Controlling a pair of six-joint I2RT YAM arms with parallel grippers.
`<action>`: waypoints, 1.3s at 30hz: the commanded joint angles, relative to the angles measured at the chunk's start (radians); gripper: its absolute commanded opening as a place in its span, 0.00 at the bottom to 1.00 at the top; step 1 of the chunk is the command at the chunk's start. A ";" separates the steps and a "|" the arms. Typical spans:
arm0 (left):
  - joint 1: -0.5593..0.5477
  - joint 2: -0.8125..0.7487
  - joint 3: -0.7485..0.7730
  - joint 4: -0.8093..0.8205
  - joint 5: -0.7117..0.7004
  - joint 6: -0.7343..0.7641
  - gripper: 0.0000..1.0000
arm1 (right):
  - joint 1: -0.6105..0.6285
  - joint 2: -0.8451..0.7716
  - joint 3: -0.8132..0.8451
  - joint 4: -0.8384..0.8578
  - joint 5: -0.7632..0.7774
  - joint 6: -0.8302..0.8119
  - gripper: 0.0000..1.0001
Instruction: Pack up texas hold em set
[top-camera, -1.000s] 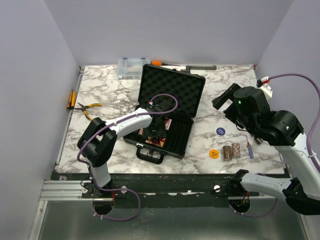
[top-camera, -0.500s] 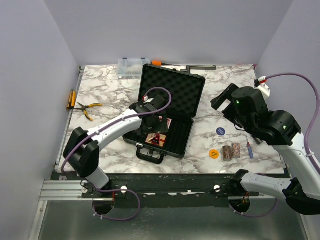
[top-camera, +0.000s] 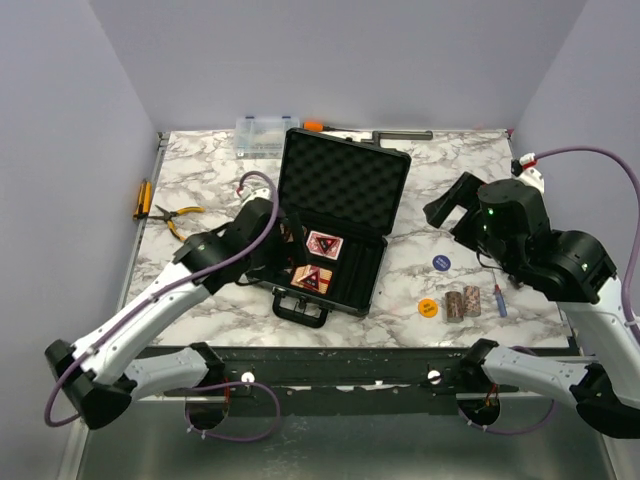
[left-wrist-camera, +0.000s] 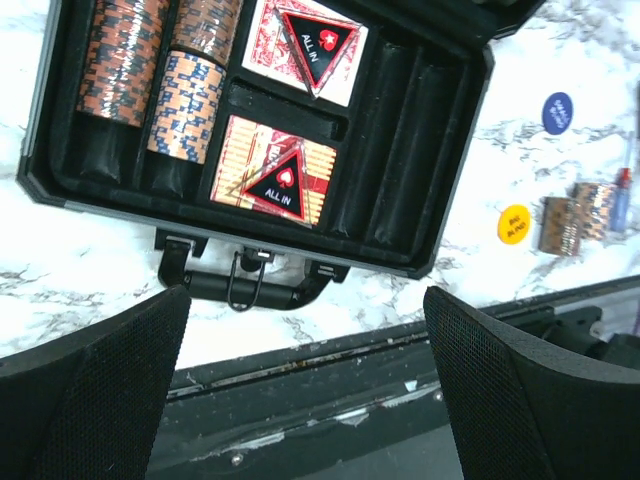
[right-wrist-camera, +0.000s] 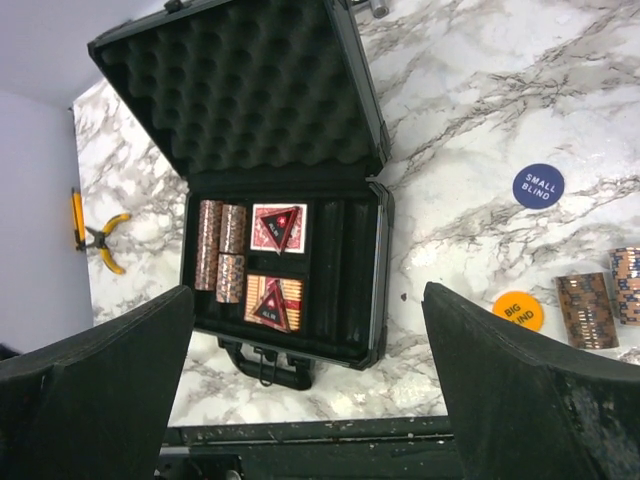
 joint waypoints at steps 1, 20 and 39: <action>0.003 -0.163 -0.014 -0.107 -0.014 -0.002 0.99 | 0.004 -0.030 -0.045 0.003 -0.062 -0.057 1.00; 0.006 -0.768 -0.358 -0.128 -0.037 0.074 0.98 | 0.004 0.056 -0.264 -0.116 -0.044 0.113 1.00; 0.006 -0.763 -0.394 -0.052 0.052 0.118 0.99 | -0.212 0.186 -0.591 0.038 -0.196 0.028 0.97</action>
